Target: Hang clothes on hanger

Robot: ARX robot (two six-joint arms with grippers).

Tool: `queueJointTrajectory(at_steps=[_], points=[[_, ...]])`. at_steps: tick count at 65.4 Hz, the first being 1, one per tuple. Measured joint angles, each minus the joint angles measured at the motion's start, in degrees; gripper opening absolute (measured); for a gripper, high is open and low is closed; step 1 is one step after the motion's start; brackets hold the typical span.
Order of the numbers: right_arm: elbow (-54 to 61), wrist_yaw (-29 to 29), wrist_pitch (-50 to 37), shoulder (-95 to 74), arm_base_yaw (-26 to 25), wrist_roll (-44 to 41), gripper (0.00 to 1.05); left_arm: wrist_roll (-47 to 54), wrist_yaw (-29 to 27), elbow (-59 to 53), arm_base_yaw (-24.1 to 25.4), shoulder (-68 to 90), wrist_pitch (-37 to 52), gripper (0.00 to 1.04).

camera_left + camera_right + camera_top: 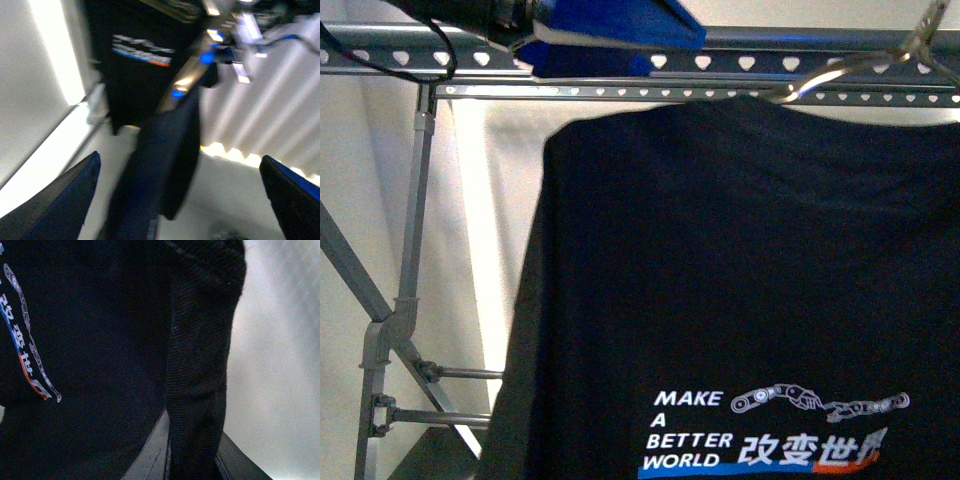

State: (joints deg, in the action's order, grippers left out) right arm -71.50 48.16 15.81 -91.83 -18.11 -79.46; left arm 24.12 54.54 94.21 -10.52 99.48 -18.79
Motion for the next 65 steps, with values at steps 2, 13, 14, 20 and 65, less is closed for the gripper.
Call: queueJointTrajectory(at_steps=[2, 13, 14, 20, 65], points=[[1.22, 0.02, -0.52, 0.00, -0.57, 0.17, 0.09, -6.80, -3.67, -4.39, 0.33, -1.25, 8.96, 1.00], [6.69, 1.22, -6.78, 0.15, -3.19, 3.58, 0.09, -34.42, -16.98, -16.20, 3.65, -2.29, 54.97, 0.98], [7.21, 1.33, -7.98, 0.22, -3.41, 4.61, 0.09, -35.15, -17.81, -16.39, 3.93, -2.29, 57.70, 0.98], [9.29, 1.97, -12.13, 0.74, -3.82, 9.94, 0.08, -37.92, -24.13, -17.57, 5.97, -5.42, 65.13, 0.98], [15.61, -21.07, -4.83, 22.84, -2.62, 34.23, 0.03, -24.98, -54.95, -71.69, 10.43, -59.28, 35.76, 0.26]])
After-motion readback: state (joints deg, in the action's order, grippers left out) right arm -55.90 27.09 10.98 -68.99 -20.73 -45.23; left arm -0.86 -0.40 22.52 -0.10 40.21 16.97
